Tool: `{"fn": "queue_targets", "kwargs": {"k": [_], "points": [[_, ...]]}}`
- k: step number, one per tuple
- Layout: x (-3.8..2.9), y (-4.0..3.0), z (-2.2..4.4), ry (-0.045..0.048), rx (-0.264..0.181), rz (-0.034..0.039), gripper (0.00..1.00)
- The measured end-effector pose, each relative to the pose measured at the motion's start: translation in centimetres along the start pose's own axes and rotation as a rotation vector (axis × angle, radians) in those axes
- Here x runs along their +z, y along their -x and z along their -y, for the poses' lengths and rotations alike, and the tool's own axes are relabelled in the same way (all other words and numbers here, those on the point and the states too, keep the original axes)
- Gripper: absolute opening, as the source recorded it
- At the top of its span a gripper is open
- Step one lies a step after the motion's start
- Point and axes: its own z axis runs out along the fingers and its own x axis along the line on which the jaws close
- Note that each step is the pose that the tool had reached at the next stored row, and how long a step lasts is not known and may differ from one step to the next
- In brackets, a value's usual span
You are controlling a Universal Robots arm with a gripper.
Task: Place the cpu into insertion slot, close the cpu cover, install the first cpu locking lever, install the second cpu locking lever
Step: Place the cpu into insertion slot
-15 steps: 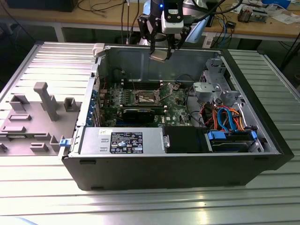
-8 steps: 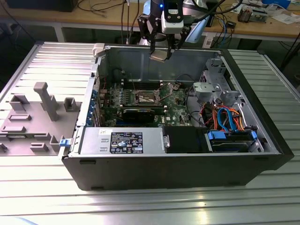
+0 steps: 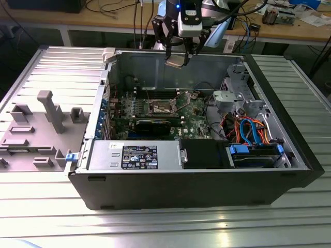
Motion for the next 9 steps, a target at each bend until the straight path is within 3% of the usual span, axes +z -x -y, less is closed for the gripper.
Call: {"fn": "queue_targets", "kwargs": {"k": [9], "points": [[0.0, 0.0, 0.0, 0.0006, 0.028, 0.0025, 0.54]]}}
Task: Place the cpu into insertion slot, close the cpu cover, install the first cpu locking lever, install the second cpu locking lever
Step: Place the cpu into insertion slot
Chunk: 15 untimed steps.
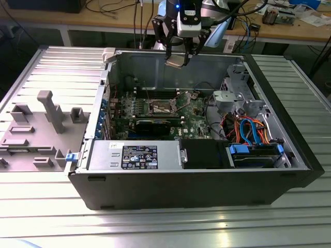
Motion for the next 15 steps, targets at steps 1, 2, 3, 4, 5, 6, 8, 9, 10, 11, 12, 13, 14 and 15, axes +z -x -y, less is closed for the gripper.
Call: {"fn": "queue_targets", "kwargs": {"k": [1, 2, 3, 4, 5, 6, 8, 9, 10, 11, 12, 13, 14, 15], "points": [[0.0, 0.0, 0.0, 0.0001, 0.006, 0.0006, 0.54], [0.0, 0.0, 0.0, 0.0002, 0.012, 0.0011, 0.54], [0.0, 0.0, 0.0, 0.0003, 0.018, 0.0017, 0.54], [0.0, 0.0, 0.0, 0.0005, 0.026, 0.0024, 0.54], [0.0, 0.0, 0.0, 0.0006, 0.03, 0.0028, 0.54], [0.0, 0.0, 0.0, 0.0006, 0.036, 0.0033, 0.54], [0.0, 0.0, 0.0, 0.0008, 0.043, 0.0039, 0.54], [0.0, 0.0, 0.0, 0.0009, 0.046, 0.0041, 0.54], [0.0, 0.0, 0.0, 0.0008, 0.049, 0.0045, 0.54], [0.0, 0.0, 0.0, 0.0009, 0.052, 0.0048, 0.54], [0.0, 0.0, 0.0, 0.001, 0.056, 0.0051, 0.54], [0.0, 0.0, 0.0, 0.0011, 0.06, 0.0054, 0.54], [0.0, 0.0, 0.0, 0.0012, 0.063, 0.0057, 0.54], [0.0, 0.0, 0.0, 0.0012, 0.068, 0.0061, 0.54]]}}
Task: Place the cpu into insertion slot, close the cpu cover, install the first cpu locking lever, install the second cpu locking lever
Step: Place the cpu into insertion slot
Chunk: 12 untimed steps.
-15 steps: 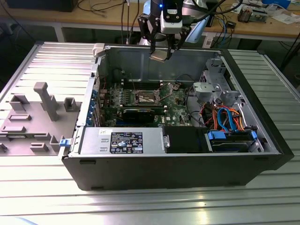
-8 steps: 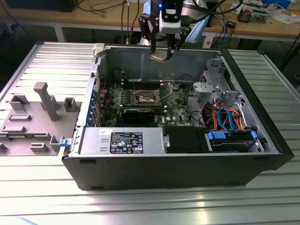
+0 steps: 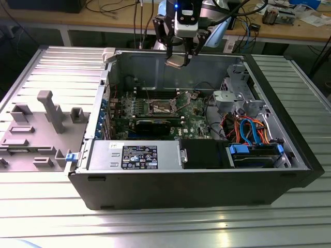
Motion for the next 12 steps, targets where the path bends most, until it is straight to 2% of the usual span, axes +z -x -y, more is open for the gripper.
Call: {"fn": "queue_targets", "kwargs": {"k": [12], "points": [[0.0, 0.0, 0.0, 0.0002, 0.005, 0.0005, 0.54]]}}
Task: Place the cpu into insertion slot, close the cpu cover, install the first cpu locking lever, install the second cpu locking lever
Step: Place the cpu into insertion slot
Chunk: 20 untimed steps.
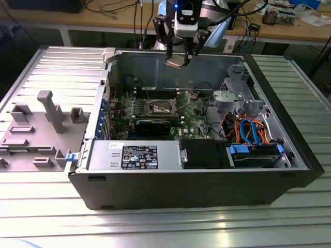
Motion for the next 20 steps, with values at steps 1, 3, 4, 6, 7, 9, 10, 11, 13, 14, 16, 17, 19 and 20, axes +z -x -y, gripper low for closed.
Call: {"fn": "queue_targets", "kwargs": {"k": [1, 3, 4, 6, 7, 9, 10, 11, 13, 14, 16, 17, 19, 20], "points": [[0.0, 0.0, 0.0, 0.0002, 0.01, 0.0009, 0.54], [0.0, 0.0, 0.0, 0.0004, 0.022, 0.0019, 0.54], [0.0, 0.0, 0.0, 0.0005, 0.026, 0.0024, 0.54], [0.0, 0.0, 0.0, 0.0008, 0.037, 0.0033, 0.54], [0.0, 0.0, 0.0, 0.0008, 0.042, 0.0038, 0.54], [0.0, 0.0, 0.0, 0.0011, 0.057, 0.0051, 0.54], [0.0, 0.0, 0.0, 0.0012, 0.063, 0.0057, 0.54], [0.0, 0.0, 0.0, 0.0013, 0.069, 0.0062, 0.54], [0.0, 0.0, 0.0, 0.0017, 0.085, 0.0076, 0.54], [0.0, 0.0, 0.0, 0.0017, 0.09, 0.008, 0.54], [0.0, 0.0, 0.0, 0.002, 0.104, 0.0094, 0.54], [0.0, 0.0, 0.0, 0.0021, 0.11, 0.0098, 0.54], [0.0, 0.0, 0.0, 0.0023, 0.12, 0.0107, 0.54], [0.0, 0.0, 0.0, 0.0024, 0.125, 0.0112, 0.54]]}}
